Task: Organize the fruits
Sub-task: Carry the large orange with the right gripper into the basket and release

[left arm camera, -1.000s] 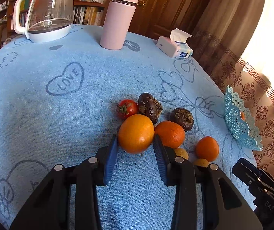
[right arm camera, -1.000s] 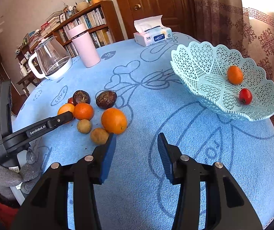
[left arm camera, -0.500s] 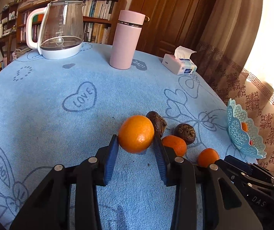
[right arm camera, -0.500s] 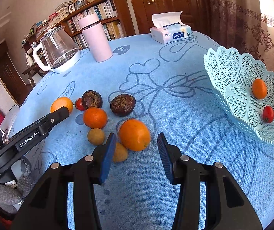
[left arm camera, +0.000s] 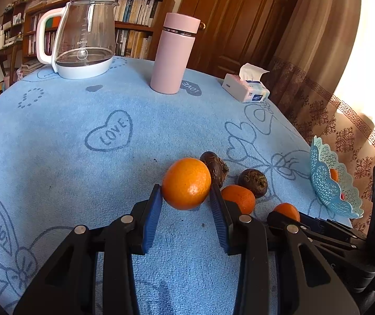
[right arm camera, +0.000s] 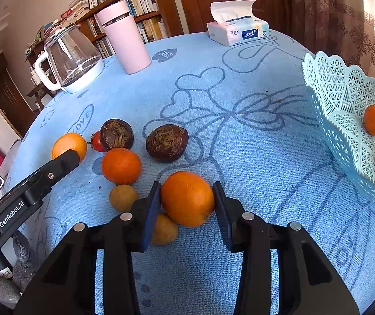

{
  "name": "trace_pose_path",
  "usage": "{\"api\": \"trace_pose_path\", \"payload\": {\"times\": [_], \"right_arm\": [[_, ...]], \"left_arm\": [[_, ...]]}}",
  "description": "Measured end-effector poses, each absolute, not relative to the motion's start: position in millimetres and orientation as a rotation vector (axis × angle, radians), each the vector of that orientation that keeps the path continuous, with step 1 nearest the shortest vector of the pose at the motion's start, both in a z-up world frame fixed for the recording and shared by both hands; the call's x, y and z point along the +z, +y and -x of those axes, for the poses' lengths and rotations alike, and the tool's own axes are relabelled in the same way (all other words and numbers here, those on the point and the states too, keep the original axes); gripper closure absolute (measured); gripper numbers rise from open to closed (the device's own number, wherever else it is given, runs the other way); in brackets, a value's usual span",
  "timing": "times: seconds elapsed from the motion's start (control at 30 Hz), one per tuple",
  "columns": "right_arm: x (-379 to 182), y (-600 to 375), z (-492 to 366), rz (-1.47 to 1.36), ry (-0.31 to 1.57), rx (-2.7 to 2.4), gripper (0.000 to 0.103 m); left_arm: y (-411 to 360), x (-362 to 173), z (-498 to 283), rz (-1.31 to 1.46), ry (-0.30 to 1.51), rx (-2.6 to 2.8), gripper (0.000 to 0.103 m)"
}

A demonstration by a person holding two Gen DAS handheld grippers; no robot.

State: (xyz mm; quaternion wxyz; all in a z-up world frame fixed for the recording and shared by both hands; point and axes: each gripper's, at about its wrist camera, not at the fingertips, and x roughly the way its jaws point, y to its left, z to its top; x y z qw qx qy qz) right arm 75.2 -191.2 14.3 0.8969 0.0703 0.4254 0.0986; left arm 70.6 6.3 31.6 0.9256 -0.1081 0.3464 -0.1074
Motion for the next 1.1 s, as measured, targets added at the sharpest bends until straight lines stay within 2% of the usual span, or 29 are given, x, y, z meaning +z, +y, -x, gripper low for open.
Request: {"api": "trace_pose_path", "payload": {"times": [0.63,1.1], "right_arm": [[53,-212,-48,-0.185,0.757,0.163,0.062],[80,-292,-31,-0.273,0.642,-0.053,0.062]], "left_arm": [[6,32,-71,0.22,0.708,-0.221,0.065],[5,31,-71,0.217,0.71,-0.221,0.065]]}}
